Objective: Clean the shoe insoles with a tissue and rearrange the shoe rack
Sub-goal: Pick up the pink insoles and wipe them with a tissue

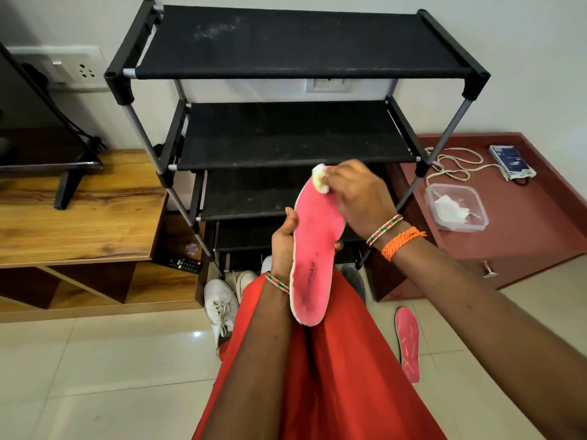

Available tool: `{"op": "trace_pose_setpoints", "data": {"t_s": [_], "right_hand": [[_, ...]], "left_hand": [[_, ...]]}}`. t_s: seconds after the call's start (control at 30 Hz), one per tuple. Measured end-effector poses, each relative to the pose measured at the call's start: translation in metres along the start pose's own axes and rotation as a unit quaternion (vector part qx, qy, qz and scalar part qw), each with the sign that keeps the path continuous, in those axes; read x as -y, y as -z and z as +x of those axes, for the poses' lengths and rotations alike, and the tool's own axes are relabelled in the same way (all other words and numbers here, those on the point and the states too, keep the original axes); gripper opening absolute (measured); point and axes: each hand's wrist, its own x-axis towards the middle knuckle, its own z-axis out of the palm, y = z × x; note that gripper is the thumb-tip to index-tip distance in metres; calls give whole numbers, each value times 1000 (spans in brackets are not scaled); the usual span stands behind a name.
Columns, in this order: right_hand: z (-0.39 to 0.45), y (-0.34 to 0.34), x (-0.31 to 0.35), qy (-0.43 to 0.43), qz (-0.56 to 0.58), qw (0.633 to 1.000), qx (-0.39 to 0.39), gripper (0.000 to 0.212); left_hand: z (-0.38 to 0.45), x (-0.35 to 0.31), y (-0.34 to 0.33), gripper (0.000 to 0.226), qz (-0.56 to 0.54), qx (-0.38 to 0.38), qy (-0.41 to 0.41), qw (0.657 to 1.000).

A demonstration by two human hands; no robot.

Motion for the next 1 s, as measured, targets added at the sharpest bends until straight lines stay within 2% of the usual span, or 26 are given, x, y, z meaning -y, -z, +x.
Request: {"op": "trace_pose_setpoints", "data": {"t_s": [0.07, 0.17, 0.27, 0.4, 0.5, 0.67, 0.77, 0.83, 0.9, 1.0], "right_hand": [[-2, 0, -6, -64, -16, 998, 8, 30], [-14, 1, 6, -119, -33, 991, 60, 17], [-29, 3, 20, -181, -29, 979, 91, 24], [-45, 6, 50, -168, 50, 981, 82, 24], [-41, 7, 46, -174, 94, 980, 35, 23], [-13, 3, 3, -293, 77, 951, -58, 32], [-24, -3, 28, -223, 147, 964, -21, 30], [-40, -3, 51, -199, 226, 953, 23, 28], [-42, -1, 53, -207, 270, 940, 35, 26], [-24, -3, 32, -244, 236, 941, 12, 22]], "left_hand": [[-2, 0, -1, 59, 8, 0, -3, 1000], [-3, -1, -2, 59, 16, -2, -7, 1000], [0, 1, 1, 57, 28, -21, -7, 999], [-2, 0, -1, 55, 28, -22, -1, 999], [-3, 2, -6, 56, 21, -14, 12, 1000], [-2, 7, -9, 57, 38, -23, 42, 998], [-5, 4, -8, 59, 0, -21, 25, 999], [-5, 1, -5, 68, -29, -9, 3, 1000], [-7, 0, -5, 73, -34, 6, 0, 999], [-9, 2, -9, 71, -42, 17, 12, 999]]}}
